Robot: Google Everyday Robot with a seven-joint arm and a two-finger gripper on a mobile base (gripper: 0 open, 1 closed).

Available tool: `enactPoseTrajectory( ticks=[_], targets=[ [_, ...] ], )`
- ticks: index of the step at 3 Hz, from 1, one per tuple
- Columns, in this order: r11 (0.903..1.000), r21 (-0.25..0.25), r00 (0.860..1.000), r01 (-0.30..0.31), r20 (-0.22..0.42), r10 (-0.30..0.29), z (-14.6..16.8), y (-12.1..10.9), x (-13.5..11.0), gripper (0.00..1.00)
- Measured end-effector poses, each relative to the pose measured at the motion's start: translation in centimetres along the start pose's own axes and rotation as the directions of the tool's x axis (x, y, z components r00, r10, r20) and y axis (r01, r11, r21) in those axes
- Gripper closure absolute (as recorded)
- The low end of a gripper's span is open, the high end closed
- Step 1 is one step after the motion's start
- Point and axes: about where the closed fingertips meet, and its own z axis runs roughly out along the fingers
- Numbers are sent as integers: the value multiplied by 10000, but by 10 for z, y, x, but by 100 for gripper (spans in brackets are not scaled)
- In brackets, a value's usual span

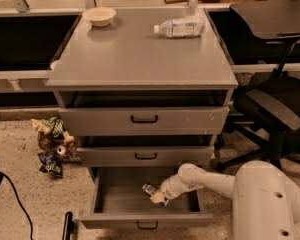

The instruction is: Place redbull can into bottom drawer

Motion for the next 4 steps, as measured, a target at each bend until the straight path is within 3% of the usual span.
enactPoseTrajectory(
  ticks=[2,3,4],
  targets=[
    [9966,-520,9978,-634,-244,622,36,-17,23,34],
    [9948,-521,9959,-875,-268,862,41,-21,31,11],
    [9950,-466,9958,-878,206,889,22,-21,31,0]
  ],
)
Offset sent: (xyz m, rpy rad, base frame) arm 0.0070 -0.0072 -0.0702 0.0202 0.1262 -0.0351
